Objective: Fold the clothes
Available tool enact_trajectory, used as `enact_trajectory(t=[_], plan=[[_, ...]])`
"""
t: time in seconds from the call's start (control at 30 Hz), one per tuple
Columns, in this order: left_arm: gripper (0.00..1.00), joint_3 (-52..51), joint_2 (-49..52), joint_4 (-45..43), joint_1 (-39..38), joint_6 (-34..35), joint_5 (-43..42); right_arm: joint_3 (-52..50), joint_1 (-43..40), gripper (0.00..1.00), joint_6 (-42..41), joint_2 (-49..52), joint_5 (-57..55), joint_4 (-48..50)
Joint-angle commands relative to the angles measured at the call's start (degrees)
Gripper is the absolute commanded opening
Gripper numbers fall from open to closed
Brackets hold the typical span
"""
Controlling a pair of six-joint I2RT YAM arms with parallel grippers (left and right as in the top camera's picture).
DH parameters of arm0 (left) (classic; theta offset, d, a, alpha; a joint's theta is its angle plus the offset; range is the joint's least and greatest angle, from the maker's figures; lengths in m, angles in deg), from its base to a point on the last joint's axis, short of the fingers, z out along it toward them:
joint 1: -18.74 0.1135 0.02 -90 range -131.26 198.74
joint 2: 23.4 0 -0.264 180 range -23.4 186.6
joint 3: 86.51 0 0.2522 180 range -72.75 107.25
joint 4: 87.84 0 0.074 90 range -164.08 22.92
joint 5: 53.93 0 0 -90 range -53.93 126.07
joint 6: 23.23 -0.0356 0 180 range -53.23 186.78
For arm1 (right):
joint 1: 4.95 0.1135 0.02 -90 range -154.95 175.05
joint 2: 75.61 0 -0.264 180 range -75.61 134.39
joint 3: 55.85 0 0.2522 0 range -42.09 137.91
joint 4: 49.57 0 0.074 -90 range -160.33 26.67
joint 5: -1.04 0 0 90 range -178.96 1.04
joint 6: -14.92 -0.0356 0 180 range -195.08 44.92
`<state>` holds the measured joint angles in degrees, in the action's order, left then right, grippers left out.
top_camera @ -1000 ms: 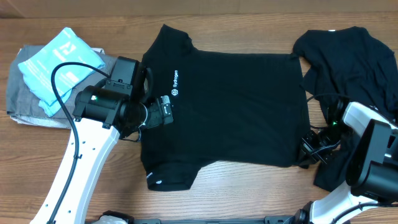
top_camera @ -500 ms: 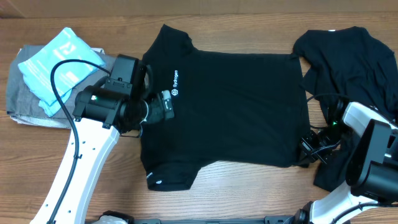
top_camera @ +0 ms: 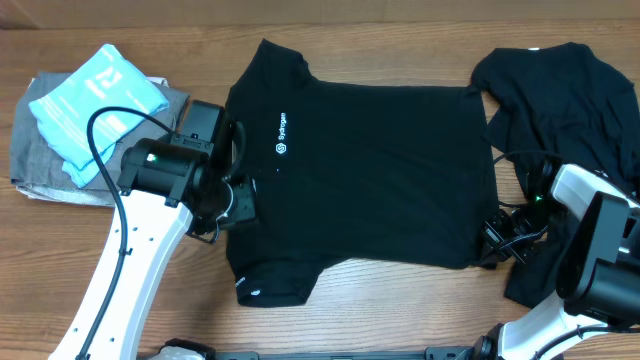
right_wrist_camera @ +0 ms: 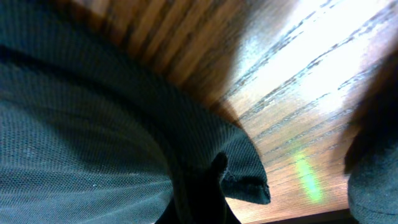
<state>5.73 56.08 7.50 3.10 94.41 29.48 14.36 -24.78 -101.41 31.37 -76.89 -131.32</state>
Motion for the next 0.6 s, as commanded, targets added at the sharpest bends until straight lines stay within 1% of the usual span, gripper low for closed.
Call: enact_trajectory(t=[0.0, 0.1, 0.23, 0.3, 0.4, 0.57], plan=[[0.59, -4.96, -0.85, 0.68, 0.33, 1.99, 0.59, -1.75, -0.04, 0.04, -0.28, 0.81, -1.92, 1.92], [0.57, -11.52, -0.85, -0.94, 0.35, 4.63, -1.27, -1.75, -0.04, 0.04, -0.28, 0.81, -1.92, 1.95], [0.47, -21.00, -0.85, -5.22, 0.24, 4.66, -7.98, -1.75, -0.04, 0.04, -0.28, 0.81, -1.95, 1.95], [0.46, -24.83, -0.85, -6.49, 0.24, 4.72, -8.35, -1.75, -0.04, 0.04, -0.28, 0.81, -1.95, 2.05], [0.49, -29.33, -0.85, -8.35, 0.31, 5.97, -8.28, -1.75, -0.04, 0.04, -0.28, 0.81, -1.95, 2.47], [0.58, -35.34, -0.85, -15.78, 0.31, 10.08, -8.39, -1.75, -0.04, 0.04, -0.26, 0.81, -1.95, 2.84]])
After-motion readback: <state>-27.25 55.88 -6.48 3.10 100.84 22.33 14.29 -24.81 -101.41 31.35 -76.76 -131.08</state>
